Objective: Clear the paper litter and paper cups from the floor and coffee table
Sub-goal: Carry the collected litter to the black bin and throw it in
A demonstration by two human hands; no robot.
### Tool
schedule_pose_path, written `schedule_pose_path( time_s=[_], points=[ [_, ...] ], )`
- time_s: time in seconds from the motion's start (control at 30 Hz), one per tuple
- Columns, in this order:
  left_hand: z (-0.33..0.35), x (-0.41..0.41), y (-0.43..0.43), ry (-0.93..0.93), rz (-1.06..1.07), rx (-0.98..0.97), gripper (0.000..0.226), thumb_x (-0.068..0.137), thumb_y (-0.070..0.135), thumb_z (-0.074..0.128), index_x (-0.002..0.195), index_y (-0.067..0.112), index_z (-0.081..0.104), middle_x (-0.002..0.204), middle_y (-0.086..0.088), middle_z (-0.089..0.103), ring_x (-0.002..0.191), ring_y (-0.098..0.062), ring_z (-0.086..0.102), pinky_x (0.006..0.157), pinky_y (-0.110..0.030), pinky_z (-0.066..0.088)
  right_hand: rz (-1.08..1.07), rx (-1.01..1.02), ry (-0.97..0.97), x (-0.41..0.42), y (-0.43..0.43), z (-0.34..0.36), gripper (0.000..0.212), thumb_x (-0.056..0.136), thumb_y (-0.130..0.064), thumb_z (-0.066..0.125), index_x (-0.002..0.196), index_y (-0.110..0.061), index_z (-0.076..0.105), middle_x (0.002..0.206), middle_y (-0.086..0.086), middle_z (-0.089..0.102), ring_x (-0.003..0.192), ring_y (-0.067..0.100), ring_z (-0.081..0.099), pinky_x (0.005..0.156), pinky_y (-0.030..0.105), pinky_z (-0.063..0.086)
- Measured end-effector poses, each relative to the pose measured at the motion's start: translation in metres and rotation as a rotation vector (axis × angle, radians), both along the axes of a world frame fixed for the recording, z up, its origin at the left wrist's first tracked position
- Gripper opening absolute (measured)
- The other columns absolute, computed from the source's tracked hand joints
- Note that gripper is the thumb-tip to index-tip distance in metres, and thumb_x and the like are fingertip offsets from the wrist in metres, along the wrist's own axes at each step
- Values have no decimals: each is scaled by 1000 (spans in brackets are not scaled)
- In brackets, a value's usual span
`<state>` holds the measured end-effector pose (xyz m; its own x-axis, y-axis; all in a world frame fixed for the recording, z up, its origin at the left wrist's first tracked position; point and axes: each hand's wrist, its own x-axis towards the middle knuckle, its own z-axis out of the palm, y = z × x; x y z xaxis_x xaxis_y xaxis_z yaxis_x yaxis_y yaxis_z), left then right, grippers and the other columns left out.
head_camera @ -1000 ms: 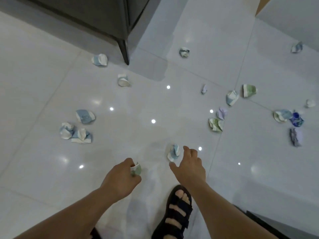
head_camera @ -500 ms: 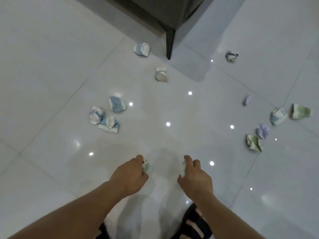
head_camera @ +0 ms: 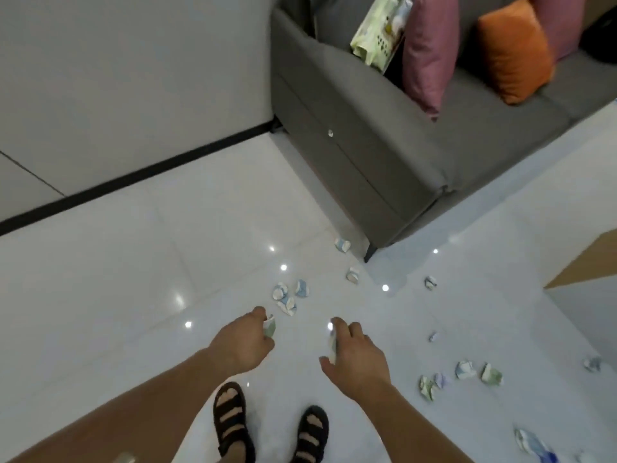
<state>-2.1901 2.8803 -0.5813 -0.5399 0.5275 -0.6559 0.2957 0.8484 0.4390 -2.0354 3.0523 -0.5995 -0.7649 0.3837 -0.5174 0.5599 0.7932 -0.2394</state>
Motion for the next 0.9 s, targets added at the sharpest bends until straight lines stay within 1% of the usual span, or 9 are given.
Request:
schedule_pose_path(
  time_s=[0.1, 0.17, 0.23, 0.3, 0.4, 0.47, 0.6, 0.73, 0.9],
  points=[
    [78, -20, -23, 72, 116, 37, 19, 89, 27, 52, 97, 20, 36, 80, 5, 49, 69, -12, 48, 50, -24, 29, 136, 49, 86, -40, -11, 79, 72, 87, -55, 54, 146, -28, 23, 128, 2, 46, 107, 22, 55, 82, 33, 49],
    [123, -26, -41, 130, 198, 62, 21, 89, 26, 53, 98, 19, 36, 86, 1, 52, 74, -18, 50, 53, -27, 31, 216, 64, 145, -62, -21, 120, 71, 87, -54, 57, 145, -27, 25, 126, 3, 47, 106, 24, 56, 81, 34, 50],
    [158, -24, -62, 187, 289, 72, 21, 88, 27, 53, 99, 19, 37, 90, -1, 53, 79, -22, 52, 59, -28, 33, 310, 77, 185, -81, -35, 154, 68, 86, -52, 58, 142, -27, 28, 123, 3, 48, 104, 24, 55, 79, 35, 50],
    [183, -19, -84, 226, 366, 68, 20, 88, 27, 53, 100, 19, 39, 90, 0, 52, 80, -24, 53, 60, -29, 34, 405, 94, 201, -97, -52, 179, 66, 85, -50, 58, 140, -27, 29, 120, 2, 49, 103, 24, 54, 78, 36, 50],
    [207, -5, -120, 257, 454, 46, 19, 88, 27, 52, 98, 17, 40, 90, -1, 54, 79, -24, 53, 60, -30, 35, 561, 126, 237, -114, -81, 206, 67, 85, -53, 56, 140, -28, 28, 120, 2, 49, 104, 24, 53, 77, 35, 48],
    [218, 3, -146, 278, 522, 42, 18, 87, 28, 51, 96, 17, 39, 88, -1, 54, 76, -23, 52, 57, -30, 33, 663, 147, 268, -127, -102, 222, 68, 85, -54, 55, 141, -28, 27, 120, 3, 49, 105, 24, 52, 78, 36, 47],
    [242, 17, -209, 315, 661, 40, 20, 88, 28, 52, 95, 19, 36, 86, 0, 51, 69, -16, 48, 50, -25, 29, 831, 176, 318, -152, -160, 249, 70, 87, -56, 54, 144, -27, 26, 124, 5, 49, 108, 26, 52, 84, 38, 47],
    [263, 30, -286, 351, 823, 49, 21, 87, 28, 53, 97, 20, 36, 85, 2, 50, 67, -12, 47, 50, -25, 30, 984, 178, 377, -171, -241, 274, 71, 86, -58, 54, 143, -27, 26, 126, 5, 49, 111, 27, 51, 85, 39, 46],
    [279, 47, -401, 397, 974, 54, 21, 87, 27, 54, 98, 19, 37, 89, -1, 53, 72, -17, 50, 51, -26, 32, 1131, 167, 453, -187, -366, 300, 69, 84, -58, 55, 140, -27, 29, 124, 4, 49, 110, 27, 51, 81, 38, 44]
  ],
)
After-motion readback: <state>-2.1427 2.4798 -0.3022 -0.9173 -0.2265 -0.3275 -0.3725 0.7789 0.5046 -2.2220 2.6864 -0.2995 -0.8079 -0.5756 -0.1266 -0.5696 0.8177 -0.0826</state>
